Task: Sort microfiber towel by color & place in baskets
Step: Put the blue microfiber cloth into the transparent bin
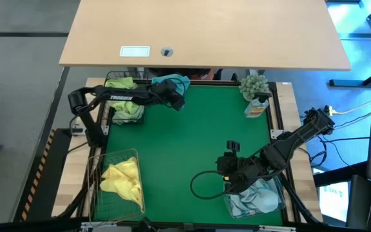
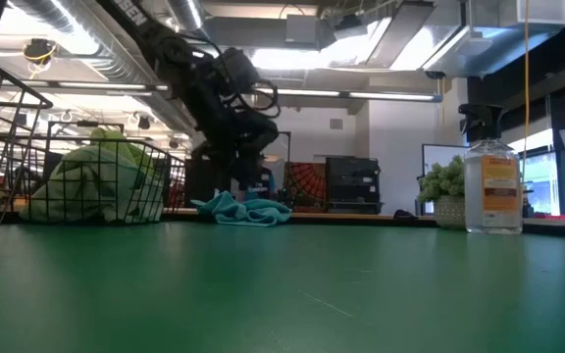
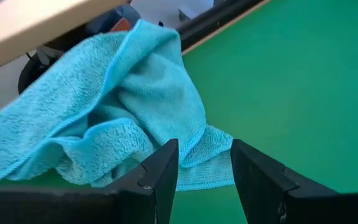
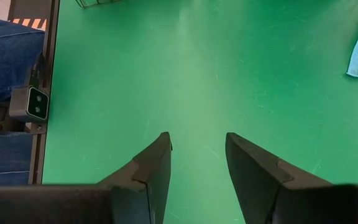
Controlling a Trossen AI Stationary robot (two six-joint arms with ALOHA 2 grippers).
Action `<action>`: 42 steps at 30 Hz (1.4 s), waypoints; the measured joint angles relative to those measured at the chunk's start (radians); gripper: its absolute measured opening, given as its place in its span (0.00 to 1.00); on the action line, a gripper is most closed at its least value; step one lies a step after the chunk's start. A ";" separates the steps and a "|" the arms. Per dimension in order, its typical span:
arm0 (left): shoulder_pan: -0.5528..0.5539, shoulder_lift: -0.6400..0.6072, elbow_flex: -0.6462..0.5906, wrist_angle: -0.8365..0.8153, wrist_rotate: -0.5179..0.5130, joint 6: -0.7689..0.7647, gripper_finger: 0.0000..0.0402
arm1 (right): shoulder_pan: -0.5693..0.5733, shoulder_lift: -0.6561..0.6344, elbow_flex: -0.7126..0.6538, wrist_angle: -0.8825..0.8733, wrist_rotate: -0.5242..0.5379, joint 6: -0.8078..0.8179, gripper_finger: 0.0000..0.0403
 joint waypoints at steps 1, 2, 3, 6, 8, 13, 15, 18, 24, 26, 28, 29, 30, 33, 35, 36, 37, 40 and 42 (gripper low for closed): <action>0.000 0.010 0.000 0.001 -0.001 0.000 0.35 | 0.000 0.000 0.000 0.000 0.000 0.000 0.38; 0.001 0.020 0.001 0.002 -0.003 0.000 0.35 | 0.000 0.000 0.000 0.000 0.000 0.000 0.38; 0.004 0.030 0.001 0.001 -0.004 0.000 0.35 | 0.000 0.000 0.000 0.000 0.000 0.000 0.38; 0.010 0.061 0.001 0.006 -0.008 -0.002 0.35 | 0.000 0.000 0.000 0.000 0.000 0.000 0.38; 0.015 0.079 0.001 0.009 -0.009 -0.002 0.35 | 0.000 0.000 0.000 0.000 0.000 0.000 0.38; 0.029 0.113 0.001 0.027 -0.011 -0.003 0.35 | 0.000 0.000 0.000 -0.001 0.000 0.000 0.38; 0.036 0.120 0.001 0.040 -0.011 -0.003 0.35 | 0.000 0.000 0.000 -0.001 0.000 0.000 0.38; 0.044 0.129 0.001 0.076 -0.011 -0.004 0.35 | 0.000 0.000 0.000 -0.001 0.000 0.000 0.38; 0.053 0.149 0.002 0.104 -0.006 -0.033 0.35 | 0.000 0.000 0.000 -0.001 0.000 0.000 0.38; 0.053 0.169 0.002 0.106 -0.004 -0.034 0.35 | 0.000 0.000 0.000 -0.001 0.000 0.000 0.38; 0.053 0.195 0.002 0.110 0.006 -0.034 0.35 | 0.000 0.000 0.000 -0.001 0.000 0.000 0.38; 0.053 0.208 0.002 0.118 0.007 -0.035 0.35 | 0.000 0.000 0.000 -0.001 0.000 0.000 0.38; 0.053 0.221 0.002 0.123 0.008 -0.035 0.35 | 0.000 0.000 0.000 -0.001 0.000 0.000 0.38; 0.052 0.246 0.003 0.139 -0.001 -0.035 0.35 | 0.000 0.000 0.000 -0.002 0.000 0.000 0.38; 0.046 0.248 0.004 0.137 -0.020 -0.032 0.35 | 0.000 0.000 0.000 -0.002 0.000 0.000 0.38; 0.043 0.248 0.004 0.138 -0.023 -0.031 0.34 | 0.000 0.000 0.000 -0.002 0.000 0.000 0.38; 0.043 0.249 0.004 0.139 -0.024 -0.031 0.34 | 0.000 0.000 0.000 -0.002 0.000 0.000 0.38; 0.043 0.249 0.003 0.140 -0.019 -0.030 0.30 | 0.000 0.000 0.000 -0.002 0.000 0.000 0.38; 0.043 0.249 0.003 0.140 -0.018 -0.029 0.26 | 0.000 0.000 0.000 -0.002 0.000 0.000 0.38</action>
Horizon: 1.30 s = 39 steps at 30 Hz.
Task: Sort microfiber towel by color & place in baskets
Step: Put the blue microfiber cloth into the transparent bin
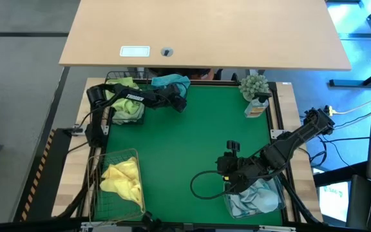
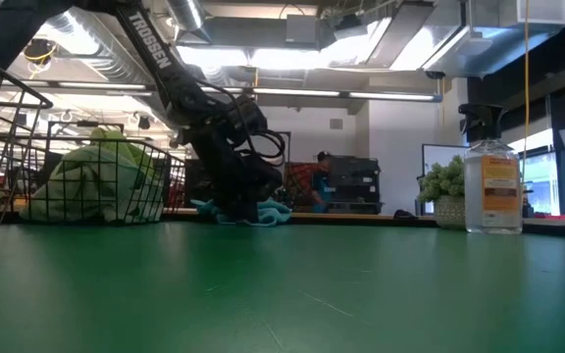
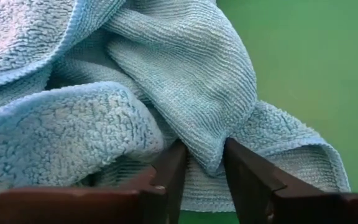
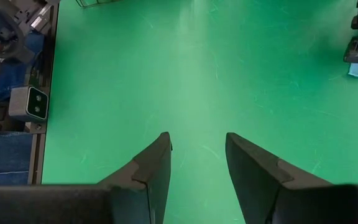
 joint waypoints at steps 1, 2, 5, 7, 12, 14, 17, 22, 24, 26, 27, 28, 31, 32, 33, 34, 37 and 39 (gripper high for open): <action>0.000 0.000 0.000 -0.001 0.000 0.001 0.24 | 0.000 0.000 0.000 0.000 0.000 0.000 0.38; 0.000 0.000 0.000 -0.001 0.000 0.001 0.21 | 0.000 0.000 0.000 0.000 0.000 0.000 0.38; -0.006 0.000 0.000 -0.002 0.014 0.002 0.12 | 0.000 0.000 0.000 0.000 0.000 -0.001 0.38; -0.011 0.001 -0.001 -0.003 0.020 0.003 0.05 | 0.000 0.000 0.000 -0.008 0.000 -0.011 0.38; -0.035 0.001 -0.002 -0.005 0.013 0.005 0.02 | 0.000 -0.021 0.000 -0.065 0.009 -0.036 0.38; -0.049 0.001 -0.002 -0.004 0.039 0.009 0.01 | 0.000 -0.035 0.000 -0.095 0.038 -0.037 0.38; -0.076 -0.006 -0.002 0.000 0.099 0.029 0.01 | 0.000 -0.058 0.000 -0.147 0.112 -0.037 0.38; -0.141 -0.053 -0.008 -0.017 0.136 0.040 0.01 | 0.000 -0.080 0.000 -0.216 0.210 -0.037 0.38; -0.170 -0.087 -0.008 -0.014 0.147 0.058 0.00 | -0.003 -0.080 0.000 -0.230 0.216 -0.037 0.38; -0.199 -0.129 -0.008 -0.016 0.154 0.058 0.00 | -0.014 -0.080 -0.011 -0.227 0.216 -0.037 0.38; -0.215 -0.149 -0.007 -0.017 0.157 0.061 0.00 | -0.019 -0.080 -0.021 -0.229 0.217 -0.037 0.38; -0.231 -0.167 -0.007 -0.019 0.160 0.068 0.00 | -0.028 -0.080 -0.032 -0.231 0.217 -0.037 0.38; -0.281 -0.231 -0.007 -0.045 0.161 0.081 0.00 | -0.066 -0.080 -0.076 -0.226 0.217 -0.042 0.38; -0.298 -0.252 -0.006 -0.047 0.161 0.081 0.00 | -0.080 -0.080 -0.093 -0.221 0.217 -0.046 0.38; -0.314 -0.277 -0.006 -0.054 0.162 0.081 0.00 | -0.096 -0.080 -0.109 -0.213 0.217 -0.049 0.38; -0.330 -0.299 -0.006 -0.069 0.161 0.081 0.00 | -0.111 -0.080 -0.126 -0.202 0.217 -0.053 0.38; -0.372 -0.365 -0.006 -0.081 0.158 0.081 0.00 | -0.150 -0.080 -0.168 -0.163 0.217 -0.056 0.38; -0.396 -0.405 -0.006 -0.082 0.157 0.080 0.00 | -0.170 -0.080 -0.179 -0.147 0.217 -0.073 0.38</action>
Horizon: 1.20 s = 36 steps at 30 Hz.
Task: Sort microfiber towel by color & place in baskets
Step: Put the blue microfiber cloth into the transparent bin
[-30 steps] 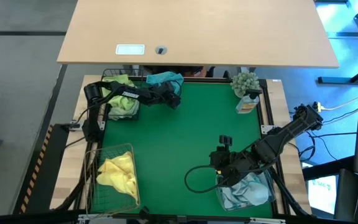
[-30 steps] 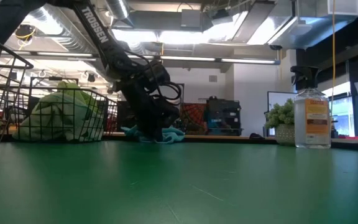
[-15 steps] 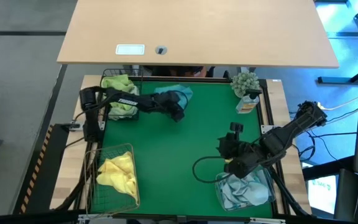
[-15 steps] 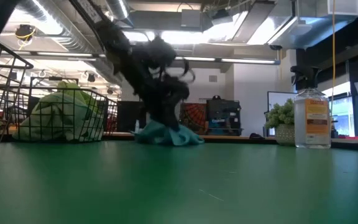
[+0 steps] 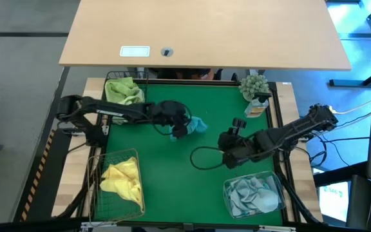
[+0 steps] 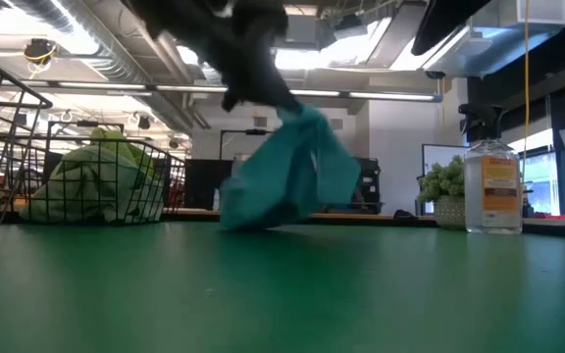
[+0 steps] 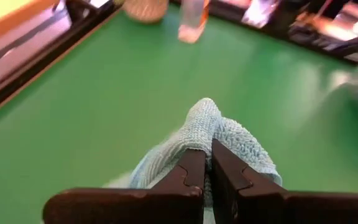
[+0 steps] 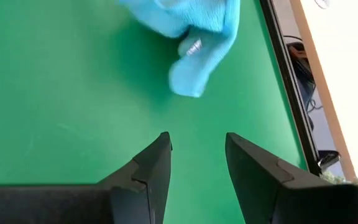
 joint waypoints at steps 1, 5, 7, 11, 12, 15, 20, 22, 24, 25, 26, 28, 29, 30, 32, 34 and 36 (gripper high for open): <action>-0.010 -0.020 0.001 -0.002 0.000 0.000 0.00 | -0.009 0.000 -0.001 0.008 0.000 -0.014 0.38; -0.048 -0.074 0.002 -0.013 -0.003 -0.001 0.00 | -0.035 0.000 -0.001 0.118 0.000 -0.094 0.38; -0.066 -0.089 0.002 -0.006 -0.003 -0.001 0.00 | -0.047 0.000 -0.001 0.207 0.000 -0.153 0.38; -0.097 -0.103 0.002 0.006 -0.003 -0.001 0.00 | -0.074 0.005 -0.001 0.375 -0.005 -0.276 0.38; -0.105 -0.103 0.002 0.007 -0.004 -0.001 0.00 | -0.080 0.006 -0.001 0.405 -0.011 -0.300 0.38; -0.126 -0.102 0.002 0.020 -0.004 -0.001 0.00 | -0.101 0.011 -0.001 0.488 -0.021 -0.344 0.38; -0.158 -0.102 0.002 0.054 -0.004 -0.002 0.00 | -0.131 0.019 -0.001 0.512 -0.077 -0.349 0.38; -0.172 -0.102 0.002 0.092 -0.004 -0.003 0.00 | -0.135 0.020 -0.001 0.512 -0.098 -0.349 0.38; -0.184 -0.102 0.002 0.108 -0.004 -0.003 0.00 | -0.141 0.024 -0.001 0.513 -0.106 -0.350 0.38; -0.191 -0.102 0.002 0.113 -0.004 -0.002 0.00 | -0.141 0.026 -0.001 0.512 -0.106 -0.353 0.38; -0.197 -0.102 0.002 0.119 -0.004 -0.002 0.00 | -0.141 0.028 -0.001 0.511 -0.106 -0.357 0.38; -0.208 -0.102 0.002 0.131 -0.004 0.000 0.00 | -0.141 0.031 -0.001 0.515 -0.106 -0.377 0.38; -0.214 -0.102 0.002 0.133 -0.004 0.000 0.00 | -0.141 0.032 -0.001 0.519 -0.106 -0.387 0.38; -0.219 -0.102 0.002 0.136 -0.004 0.000 0.00 | -0.141 0.034 -0.001 0.519 -0.108 -0.397 0.38; -0.229 -0.102 0.002 0.153 -0.004 0.000 0.00 | -0.141 0.040 -0.001 0.519 -0.133 -0.401 0.38; -0.237 -0.102 0.002 0.176 -0.004 0.000 0.00 | -0.146 0.049 0.000 0.526 -0.166 -0.401 0.38; -0.244 -0.102 0.002 0.198 -0.003 0.002 0.00 | -0.146 0.058 0.000 0.527 -0.207 -0.401 0.38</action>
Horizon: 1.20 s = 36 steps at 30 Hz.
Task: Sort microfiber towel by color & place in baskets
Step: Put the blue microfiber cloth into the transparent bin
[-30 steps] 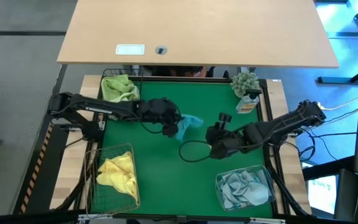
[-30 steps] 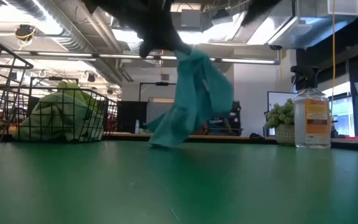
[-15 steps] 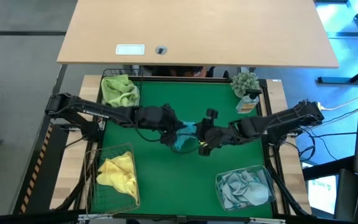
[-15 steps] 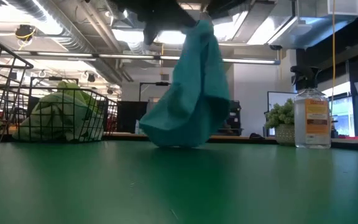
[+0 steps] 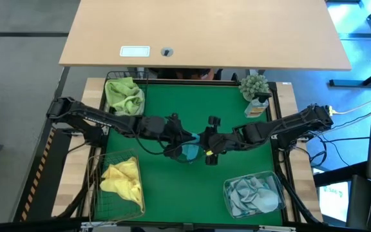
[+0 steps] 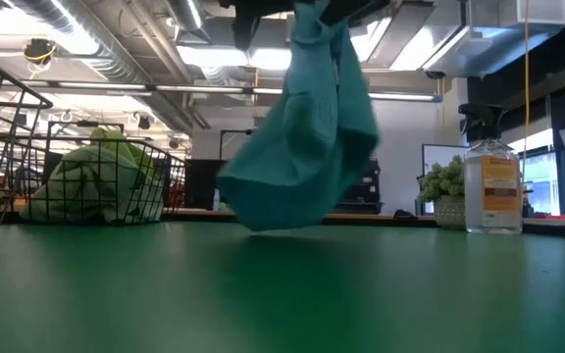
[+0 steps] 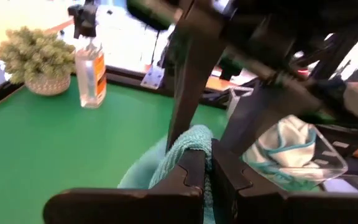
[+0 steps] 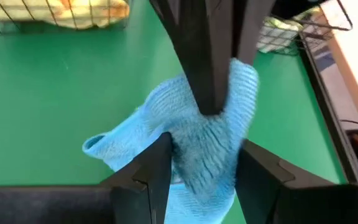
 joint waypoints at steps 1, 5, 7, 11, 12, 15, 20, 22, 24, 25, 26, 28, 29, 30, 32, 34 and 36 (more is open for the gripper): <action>-0.004 0.000 0.000 0.008 0.000 0.007 0.00 | 0.000 0.006 0.000 0.013 -0.014 0.000 0.38; -0.011 0.000 0.000 0.011 0.000 0.049 0.00 | 0.002 0.013 0.000 0.039 -0.021 0.000 0.37; -0.010 0.000 0.000 0.011 0.000 0.050 0.00 | 0.002 0.014 0.000 0.049 -0.020 0.000 0.35; -0.010 0.000 0.000 0.011 0.000 0.051 0.03 | 0.002 0.015 0.000 0.049 -0.020 0.000 0.23; -0.010 0.000 0.000 0.011 0.000 0.051 0.03 | 0.002 0.015 0.000 0.050 -0.020 -0.001 0.18; -0.010 0.000 0.000 0.009 0.000 0.050 0.04 | 0.002 0.015 0.000 0.049 -0.020 -0.002 0.04; -0.010 0.000 0.000 0.009 0.000 0.047 0.06 | 0.002 0.015 0.000 0.048 -0.022 -0.016 0.06; -0.010 0.000 0.000 0.010 0.000 0.046 0.08 | 0.002 0.015 0.000 0.043 -0.022 -0.017 0.04; -0.010 0.000 0.000 0.010 0.000 0.046 0.11 | 0.002 0.011 0.000 0.037 -0.028 -0.018 0.02; -0.010 0.000 0.000 0.011 0.000 0.046 0.13 | 0.002 0.007 0.001 0.036 -0.032 -0.018 0.02; -0.010 -0.002 0.000 0.011 -0.001 0.045 0.15 | 0.002 0.003 0.005 0.025 -0.034 -0.018 0.02; -0.009 -0.011 0.000 0.007 0.000 0.046 0.19 | 0.003 -0.002 0.029 -0.001 -0.046 -0.017 0.03; -0.009 -0.017 0.002 0.012 0.000 0.046 0.20 | 0.003 -0.003 0.045 -0.014 -0.049 -0.016 0.03; -0.009 -0.027 0.002 0.007 0.000 0.047 0.21 | 0.003 -0.006 0.061 -0.035 -0.052 -0.014 0.03; -0.009 -0.049 0.002 -0.002 0.001 0.050 0.23 | 0.008 -0.009 0.092 -0.076 -0.058 -0.004 0.02; -0.009 -0.078 0.002 -0.011 0.001 0.050 0.24 | 0.011 -0.015 0.124 -0.106 -0.057 0.001 0.02; -0.009 -0.104 0.002 -0.018 0.001 0.050 0.24 | 0.020 -0.020 0.154 -0.145 -0.061 0.006 0.02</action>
